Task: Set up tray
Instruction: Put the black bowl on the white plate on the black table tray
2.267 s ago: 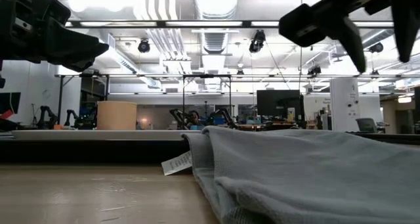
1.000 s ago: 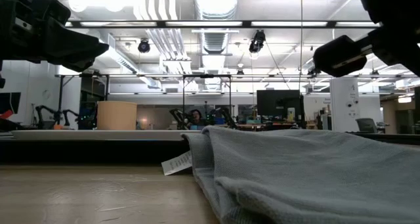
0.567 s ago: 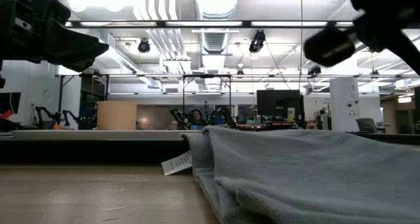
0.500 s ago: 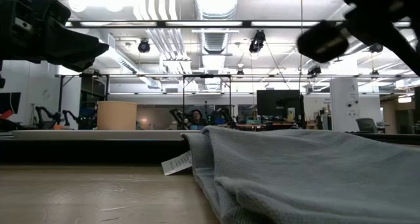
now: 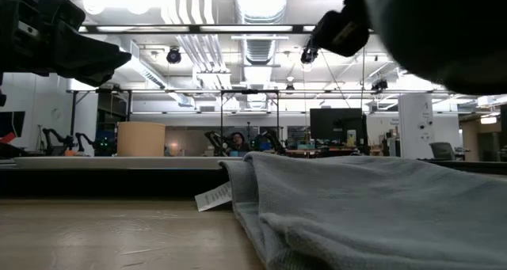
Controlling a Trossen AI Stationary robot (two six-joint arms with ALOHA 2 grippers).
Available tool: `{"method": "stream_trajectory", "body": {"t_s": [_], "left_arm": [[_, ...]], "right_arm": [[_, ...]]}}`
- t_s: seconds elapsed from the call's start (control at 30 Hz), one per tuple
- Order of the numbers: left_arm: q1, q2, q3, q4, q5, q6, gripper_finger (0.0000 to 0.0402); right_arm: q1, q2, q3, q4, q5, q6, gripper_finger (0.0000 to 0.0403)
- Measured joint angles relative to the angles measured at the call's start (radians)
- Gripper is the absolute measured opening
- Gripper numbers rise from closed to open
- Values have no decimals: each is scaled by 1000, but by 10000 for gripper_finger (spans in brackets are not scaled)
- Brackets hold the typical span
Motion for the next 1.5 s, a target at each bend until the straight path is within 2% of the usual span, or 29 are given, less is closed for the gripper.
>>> {"method": "stream_trajectory", "body": {"t_s": [0.77, 1.2, 1.37, 1.5], "left_arm": [[0, 0, 0, 0, 0, 0, 105], [0, 0, 0, 0, 0, 0, 105], [0, 0, 0, 0, 0, 0, 105], [0, -1, 0, 0, 0, 0, 105]], "right_arm": [[-74, 4, 2, 22, 65, 193, 9], [-196, 4, 3, 133, 90, 396, 8], [-232, 34, 69, 130, 120, 422, 8], [-242, 101, 196, 105, 144, 424, 8]]}}
